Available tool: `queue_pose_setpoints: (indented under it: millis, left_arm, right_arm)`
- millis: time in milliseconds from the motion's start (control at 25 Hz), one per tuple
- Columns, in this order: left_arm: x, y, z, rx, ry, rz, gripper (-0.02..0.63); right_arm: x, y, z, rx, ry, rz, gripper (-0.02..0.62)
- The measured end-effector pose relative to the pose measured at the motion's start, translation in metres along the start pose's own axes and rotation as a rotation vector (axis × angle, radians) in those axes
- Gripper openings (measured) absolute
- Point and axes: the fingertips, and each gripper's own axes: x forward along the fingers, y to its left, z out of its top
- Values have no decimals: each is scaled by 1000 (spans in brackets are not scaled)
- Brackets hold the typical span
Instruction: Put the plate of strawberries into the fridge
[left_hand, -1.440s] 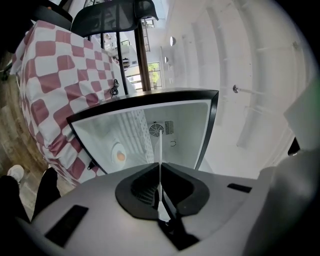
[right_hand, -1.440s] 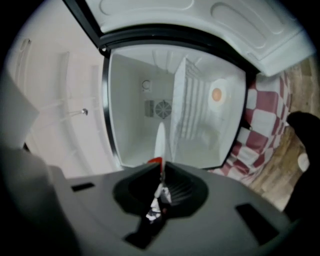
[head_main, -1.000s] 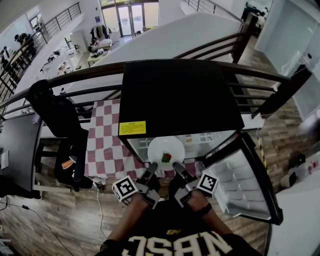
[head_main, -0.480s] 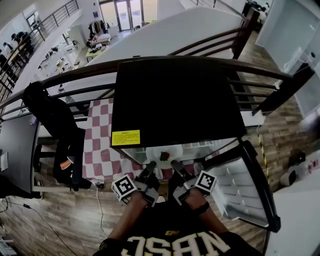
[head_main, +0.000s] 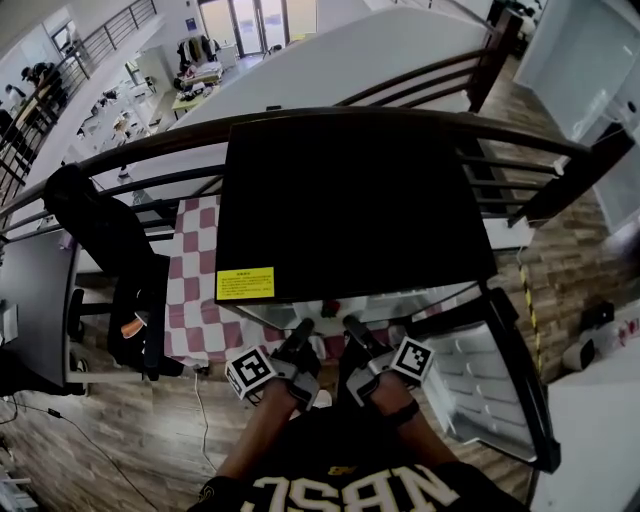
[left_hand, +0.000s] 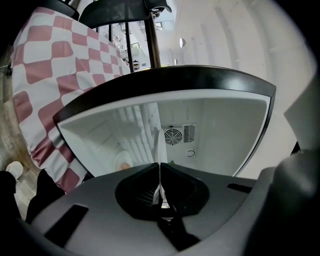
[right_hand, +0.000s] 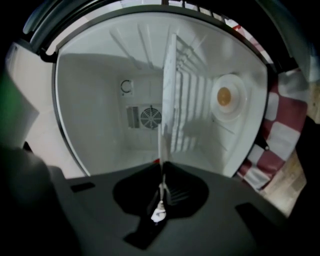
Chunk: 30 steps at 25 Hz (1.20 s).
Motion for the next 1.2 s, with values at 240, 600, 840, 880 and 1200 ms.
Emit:
queue_pose_setpoints:
  millis: [240,600,840,880,1200]
  left_arm:
    - [12,-4,6,12,9,-15,29]
    - [15,-4,3,131,28,-22,90]
    - [-7,-15,-1,236,35,-48,161]
    - [-11,-12,0,287,36,-29,161]
    - [-33,-30,0,675,-3,3,161]
  right_arm:
    - [11,3,12,-5,-12,-3,35]
    - [12,12,17,-144,-22,-12,174]
    - [-6,25,14,-316,-36,-3,246]
    - [-11,28,15,-370,-41,-1,248]
    - [-42,52,18,-888,-110,-6,247]
